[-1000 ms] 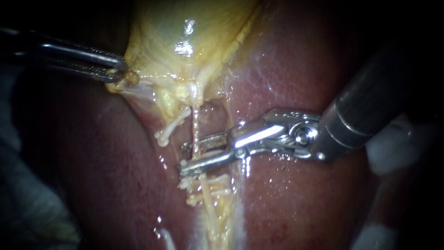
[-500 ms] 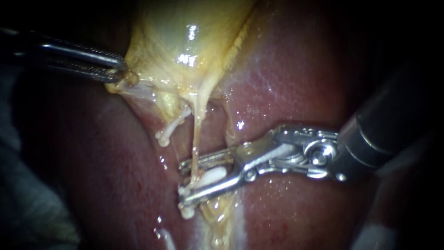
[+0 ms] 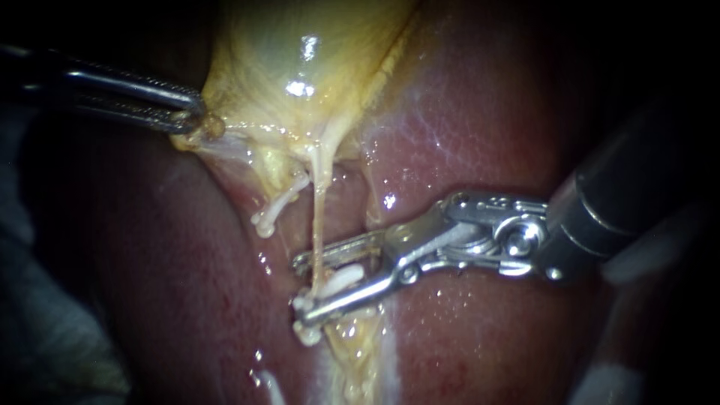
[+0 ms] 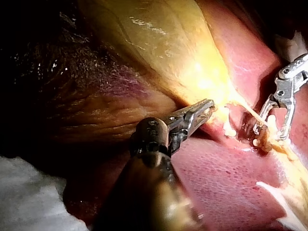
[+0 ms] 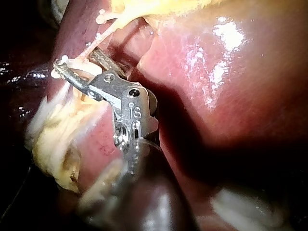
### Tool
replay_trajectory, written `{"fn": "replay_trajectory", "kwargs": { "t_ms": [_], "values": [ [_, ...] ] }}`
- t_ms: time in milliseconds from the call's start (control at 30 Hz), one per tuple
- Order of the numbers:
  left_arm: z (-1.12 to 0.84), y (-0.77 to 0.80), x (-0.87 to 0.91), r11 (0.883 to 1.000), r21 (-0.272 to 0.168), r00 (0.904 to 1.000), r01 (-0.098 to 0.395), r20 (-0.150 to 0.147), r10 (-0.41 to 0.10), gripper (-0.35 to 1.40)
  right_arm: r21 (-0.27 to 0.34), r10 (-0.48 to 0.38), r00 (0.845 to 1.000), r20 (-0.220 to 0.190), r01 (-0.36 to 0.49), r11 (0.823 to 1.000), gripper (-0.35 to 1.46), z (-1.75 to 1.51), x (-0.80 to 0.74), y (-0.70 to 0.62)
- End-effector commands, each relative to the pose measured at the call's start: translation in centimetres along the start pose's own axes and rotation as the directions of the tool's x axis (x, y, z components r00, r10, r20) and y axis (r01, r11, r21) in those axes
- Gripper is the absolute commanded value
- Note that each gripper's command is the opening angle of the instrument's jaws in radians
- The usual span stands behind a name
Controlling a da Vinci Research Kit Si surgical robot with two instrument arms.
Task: Going back second clip right tube
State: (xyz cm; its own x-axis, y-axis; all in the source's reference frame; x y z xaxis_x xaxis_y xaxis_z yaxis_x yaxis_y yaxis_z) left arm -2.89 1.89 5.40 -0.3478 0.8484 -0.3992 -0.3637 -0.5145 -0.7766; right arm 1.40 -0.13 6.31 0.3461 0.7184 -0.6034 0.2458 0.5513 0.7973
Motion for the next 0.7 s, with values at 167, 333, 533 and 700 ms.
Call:
{"fn": "replay_trajectory", "kwargs": {
  "t_ms": [167,333,533,700],
  "values": [
    [0.0,-0.01,0.0,1.0,0.0,1.0,0.0,0.0,0.0,-0.35,0.073,-0.003,1.0,-0.009,0.004,0.997,0.46,0.03,-0.02,-0.13],
    [0.0,-0.01,0.0,1.0,0.0,1.0,0.0,0.0,0.0,-0.35,0.144,-0.02,1.0,0.013,0.018,0.989,0.45,0.17,-0.01,-0.17],
    [0.0,-0.01,0.0,1.0,0.0,1.0,0.0,0.0,0.0,-0.35,0.157,-0.038,0.999,0.017,0.035,0.987,0.46,0.4,-0.13,-0.1],
    [0.0,-0.01,0.0,1.0,0.0,1.0,0.0,0.0,0.0,-0.35,0.092,-0.031,0.999,-0.008,0.031,0.995,0.45,0.45,-0.15,0.01]
  ]
}}
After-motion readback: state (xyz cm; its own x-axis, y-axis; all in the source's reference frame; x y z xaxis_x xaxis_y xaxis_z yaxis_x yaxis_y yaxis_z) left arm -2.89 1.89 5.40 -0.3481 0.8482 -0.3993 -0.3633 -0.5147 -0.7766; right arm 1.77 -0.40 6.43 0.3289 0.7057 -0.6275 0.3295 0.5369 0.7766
